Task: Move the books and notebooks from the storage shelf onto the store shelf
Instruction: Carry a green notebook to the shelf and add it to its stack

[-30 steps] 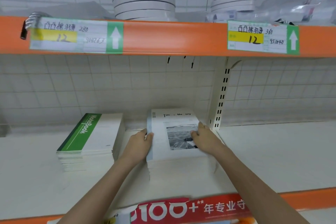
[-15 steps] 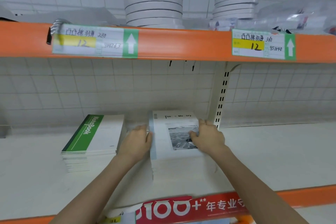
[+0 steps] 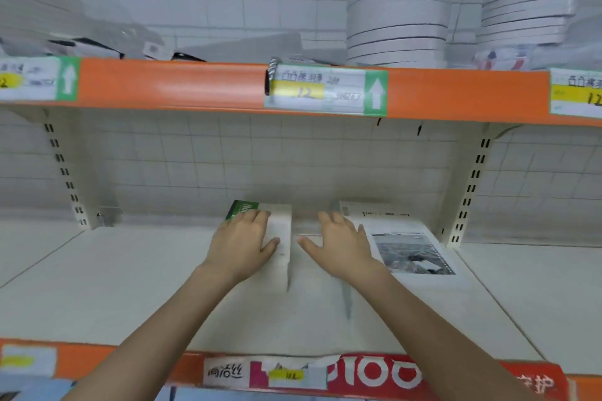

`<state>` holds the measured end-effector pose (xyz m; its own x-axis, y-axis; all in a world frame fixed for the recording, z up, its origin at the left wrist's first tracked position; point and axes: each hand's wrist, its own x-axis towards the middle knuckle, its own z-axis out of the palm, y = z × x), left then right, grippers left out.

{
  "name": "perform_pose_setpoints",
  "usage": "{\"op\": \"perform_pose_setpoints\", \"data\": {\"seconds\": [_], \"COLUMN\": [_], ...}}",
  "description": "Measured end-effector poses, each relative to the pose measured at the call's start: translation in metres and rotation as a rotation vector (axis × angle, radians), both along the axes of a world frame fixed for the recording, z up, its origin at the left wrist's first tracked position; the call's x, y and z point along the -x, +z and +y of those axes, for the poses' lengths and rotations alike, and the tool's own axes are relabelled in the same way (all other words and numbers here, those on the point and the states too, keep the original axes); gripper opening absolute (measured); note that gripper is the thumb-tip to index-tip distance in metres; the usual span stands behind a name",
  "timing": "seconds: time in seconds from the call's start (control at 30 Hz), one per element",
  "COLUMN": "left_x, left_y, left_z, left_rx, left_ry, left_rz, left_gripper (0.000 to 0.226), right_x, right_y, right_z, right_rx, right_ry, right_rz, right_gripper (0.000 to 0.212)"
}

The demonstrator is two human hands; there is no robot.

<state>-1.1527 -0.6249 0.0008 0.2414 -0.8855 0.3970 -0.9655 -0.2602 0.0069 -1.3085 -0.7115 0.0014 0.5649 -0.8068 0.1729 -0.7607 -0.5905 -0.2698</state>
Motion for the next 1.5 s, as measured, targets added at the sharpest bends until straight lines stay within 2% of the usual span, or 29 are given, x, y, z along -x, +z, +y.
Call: {"op": "perform_pose_setpoints", "data": {"seconds": [0.17, 0.47, 1.03, 1.2, 1.5], "left_x": [-0.048, -0.136, -0.296, -0.338, -0.377], "left_y": [0.002, -0.009, -0.036, -0.036, -0.043], "left_z": [0.049, 0.14, 0.28, 0.333, 0.446], "left_rx": [0.016, -0.044, -0.155, -0.132, -0.076], "left_ry": [0.079, 0.294, 0.518, 0.573, 0.803], "left_rz": [0.074, 0.085, 0.194, 0.206, 0.201], "left_gripper": [0.052, 0.063, 0.066, 0.065, 0.063], "right_x": [-0.065, -0.165, -0.344, -0.401, -0.479], "right_y": [0.007, 0.001, -0.021, -0.025, -0.034], "right_z": [0.037, 0.106, 0.218, 0.263, 0.365], "right_rx": [0.042, 0.046, -0.013, -0.033, -0.018], "right_ry": [0.153, 0.391, 0.593, 0.678, 0.941], "right_rz": [0.011, 0.04, 0.104, 0.089, 0.116], "right_gripper": [0.067, 0.072, 0.071, 0.069, 0.066]}}
